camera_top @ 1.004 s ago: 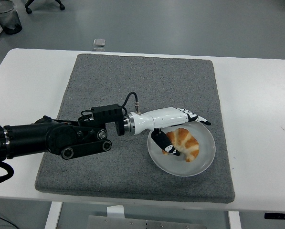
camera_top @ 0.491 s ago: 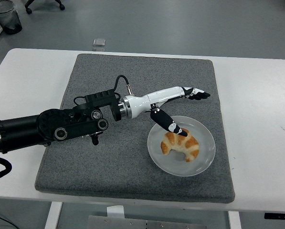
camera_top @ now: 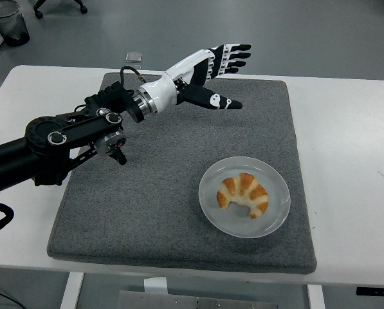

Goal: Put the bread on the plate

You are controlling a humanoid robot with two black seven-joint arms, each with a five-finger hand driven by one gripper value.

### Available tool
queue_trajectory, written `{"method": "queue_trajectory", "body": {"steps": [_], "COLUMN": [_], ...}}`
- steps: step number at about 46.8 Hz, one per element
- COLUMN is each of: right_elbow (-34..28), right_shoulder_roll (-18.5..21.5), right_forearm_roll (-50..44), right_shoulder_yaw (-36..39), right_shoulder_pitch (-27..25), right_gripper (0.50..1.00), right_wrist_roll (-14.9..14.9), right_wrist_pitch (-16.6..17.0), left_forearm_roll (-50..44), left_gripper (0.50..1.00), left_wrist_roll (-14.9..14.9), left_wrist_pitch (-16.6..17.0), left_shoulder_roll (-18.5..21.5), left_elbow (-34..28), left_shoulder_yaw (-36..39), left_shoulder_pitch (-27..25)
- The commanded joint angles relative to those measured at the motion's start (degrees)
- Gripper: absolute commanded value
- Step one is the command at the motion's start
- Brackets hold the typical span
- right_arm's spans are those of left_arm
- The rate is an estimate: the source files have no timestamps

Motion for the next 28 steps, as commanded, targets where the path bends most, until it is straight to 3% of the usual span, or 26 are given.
{"method": "queue_trajectory", "body": {"steps": [1,15,28], "right_elbow": [0.0,0.0,0.09], "right_shoulder_roll": [0.0,0.0,0.0], "right_forearm_roll": [0.0,0.0,0.0], "right_shoulder_yaw": [0.0,0.0,0.0], "right_shoulder_pitch": [0.0,0.0,0.0], "right_gripper": [0.938,0.938,0.938], "right_wrist_roll": [0.01,0.01,0.01], "right_wrist_pitch": [0.01,0.01,0.09], "left_forearm_roll": [-4.07,-16.65,-17.71], "left_gripper": [0.986,0.986,0.984], "left_wrist_roll": [-0.01,-0.01,-0.01], "left_wrist_pitch": [0.01,-0.08,-2.01], "left_shoulder_roll": [0.42,0.6,1.21], "left_elbow": [1.95,11.27,16.01], "left_shoulder_yaw": [-2.51,-7.44,-8.23], "left_shoulder_pitch": [0.02,0.02,0.1]}}
